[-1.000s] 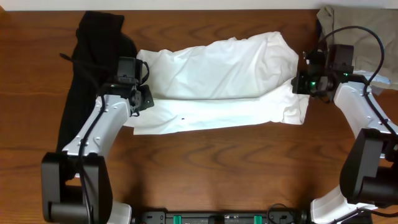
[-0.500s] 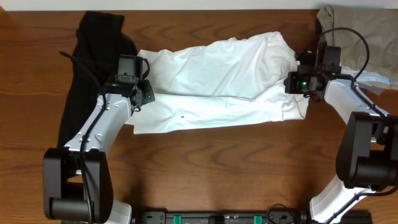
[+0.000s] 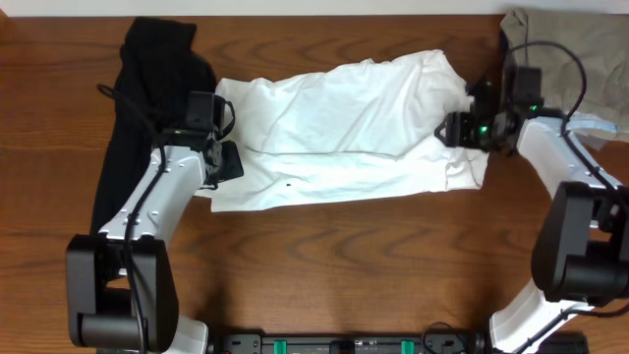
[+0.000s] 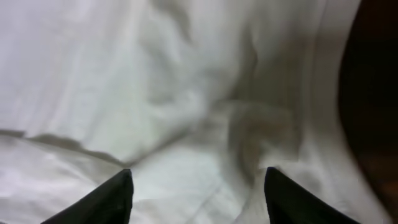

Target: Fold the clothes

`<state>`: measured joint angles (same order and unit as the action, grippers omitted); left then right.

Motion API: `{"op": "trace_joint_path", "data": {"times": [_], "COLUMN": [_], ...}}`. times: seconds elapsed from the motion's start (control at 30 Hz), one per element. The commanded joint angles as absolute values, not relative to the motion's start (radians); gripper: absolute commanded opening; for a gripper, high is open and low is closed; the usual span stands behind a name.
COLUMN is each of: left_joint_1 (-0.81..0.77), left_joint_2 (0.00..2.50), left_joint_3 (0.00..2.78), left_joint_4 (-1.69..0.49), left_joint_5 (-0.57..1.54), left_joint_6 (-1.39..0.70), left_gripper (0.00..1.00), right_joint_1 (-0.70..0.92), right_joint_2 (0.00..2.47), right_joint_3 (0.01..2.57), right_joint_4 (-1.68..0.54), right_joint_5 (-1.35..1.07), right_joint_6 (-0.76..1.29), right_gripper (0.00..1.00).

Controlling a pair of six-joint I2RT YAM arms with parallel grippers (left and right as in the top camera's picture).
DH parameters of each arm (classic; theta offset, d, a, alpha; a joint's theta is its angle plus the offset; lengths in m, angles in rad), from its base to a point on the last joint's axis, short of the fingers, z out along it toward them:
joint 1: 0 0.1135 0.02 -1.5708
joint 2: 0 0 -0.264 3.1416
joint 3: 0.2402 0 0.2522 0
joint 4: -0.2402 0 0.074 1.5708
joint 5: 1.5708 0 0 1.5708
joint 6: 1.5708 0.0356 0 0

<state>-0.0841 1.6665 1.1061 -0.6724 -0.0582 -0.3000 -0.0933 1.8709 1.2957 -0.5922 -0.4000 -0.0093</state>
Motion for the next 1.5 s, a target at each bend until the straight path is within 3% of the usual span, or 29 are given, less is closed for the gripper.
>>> {"op": "trace_joint_path", "data": {"times": [0.0,0.17,0.53,1.23,1.33,1.43,1.47], "left_joint_1": [-0.060,-0.049,-0.046,-0.004,-0.004,-0.004,-0.003], "left_joint_2": [1.663,1.697,2.053,2.289,2.297,2.299,2.301], "left_joint_3": [1.245,1.404,1.746,1.762,1.762,1.762,1.762], "left_joint_4": [-0.712,-0.725,-0.606,-0.321,-0.308,-0.308,-0.308], "left_joint_5": [0.062,0.103,0.105,0.105,0.105,0.104,0.104], "left_joint_6": [-0.226,-0.186,-0.097,-0.097,-0.097,-0.097,-0.097], "left_gripper": [0.66,0.67,0.68,0.68,0.63,0.45,0.44], "right_joint_1": [-0.070,-0.020,0.019,0.027,0.027,0.028,0.028], "right_joint_2": [1.813,1.819,1.826,1.826,1.826,1.826,1.826], "right_joint_3": [1.434,1.539,1.552,1.552,1.552,1.552,1.552], "right_joint_4": [-0.656,-0.681,-0.614,-0.646,-0.642,-0.638,-0.638], "right_joint_5": [-0.422,-0.343,-0.311,-0.311,-0.311,-0.311,-0.311], "right_joint_6": [-0.101,-0.159,-0.162,-0.162,-0.162,-0.162,-0.162], "right_gripper": [0.66,0.71,0.71,0.61,0.60,0.58,0.58]}}
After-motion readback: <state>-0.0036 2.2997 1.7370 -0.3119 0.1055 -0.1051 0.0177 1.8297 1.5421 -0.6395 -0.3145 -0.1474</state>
